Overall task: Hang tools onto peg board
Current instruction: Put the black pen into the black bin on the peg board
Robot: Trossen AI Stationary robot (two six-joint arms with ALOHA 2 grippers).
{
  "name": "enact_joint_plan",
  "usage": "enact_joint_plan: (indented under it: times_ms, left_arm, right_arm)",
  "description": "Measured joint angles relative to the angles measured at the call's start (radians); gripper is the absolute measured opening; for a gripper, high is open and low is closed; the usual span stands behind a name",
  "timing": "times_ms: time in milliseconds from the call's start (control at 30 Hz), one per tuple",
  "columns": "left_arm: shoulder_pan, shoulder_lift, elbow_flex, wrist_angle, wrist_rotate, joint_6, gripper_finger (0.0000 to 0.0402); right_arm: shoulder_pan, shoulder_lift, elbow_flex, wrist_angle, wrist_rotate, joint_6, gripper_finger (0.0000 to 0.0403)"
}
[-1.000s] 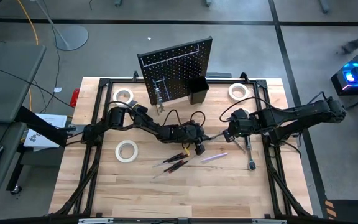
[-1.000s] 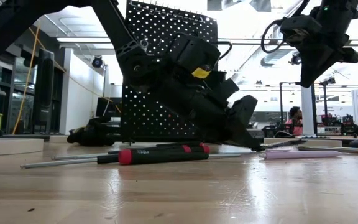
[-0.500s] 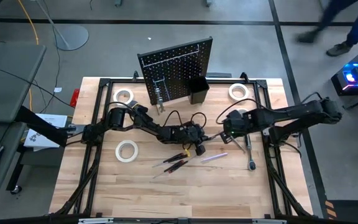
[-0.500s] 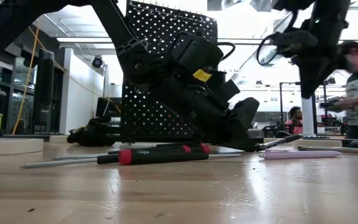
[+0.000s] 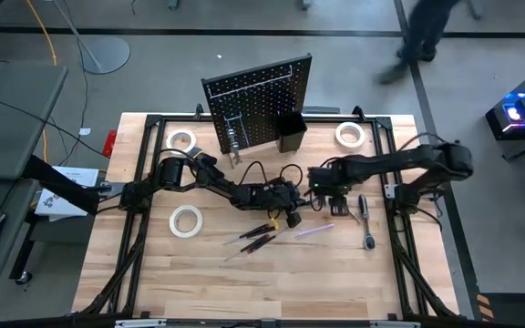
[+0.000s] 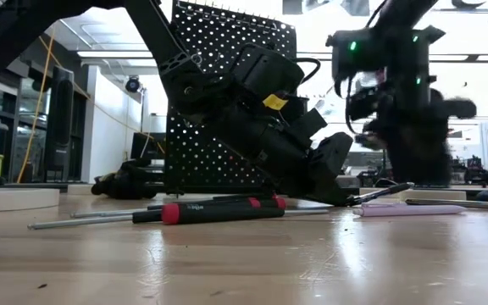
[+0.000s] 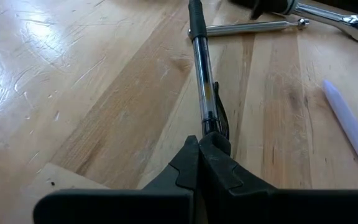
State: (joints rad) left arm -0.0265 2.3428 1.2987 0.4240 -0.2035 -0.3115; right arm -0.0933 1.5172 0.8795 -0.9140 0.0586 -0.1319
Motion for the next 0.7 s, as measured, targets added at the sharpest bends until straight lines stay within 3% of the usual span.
enact_joint_plan:
  times_ms: [300, 367, 500, 600, 700]
  left_arm:
    - [0.000, 0.000, -0.001, 0.002, -0.001, -0.002, 0.0000]
    - [0.000, 0.000, -0.001, 0.002, -0.001, -0.002, 0.0000]
    - [0.001, -0.019, -0.003, -0.005, -0.009, 0.001, 0.0000]
    - [0.003, -0.072, -0.005, -0.072, -0.013, 0.035, 0.0000]
    - [0.001, -0.175, -0.011, -0.242, 0.007, 0.098, 0.0000]
  right_arm:
    - [-0.027, 0.200, 0.005, 0.093, 0.103, -0.134, 0.0184]
    - [-0.030, 0.224, 0.005, 0.096, 0.109, -0.134, 0.0152]
    - [-0.029, 0.214, 0.006, 0.079, 0.140, -0.111, 0.0031]
    - [-0.015, 0.165, 0.013, 0.025, 0.121, -0.053, 0.0022]
    - [-0.005, 0.064, 0.035, -0.084, 0.132, 0.021, 0.0014]
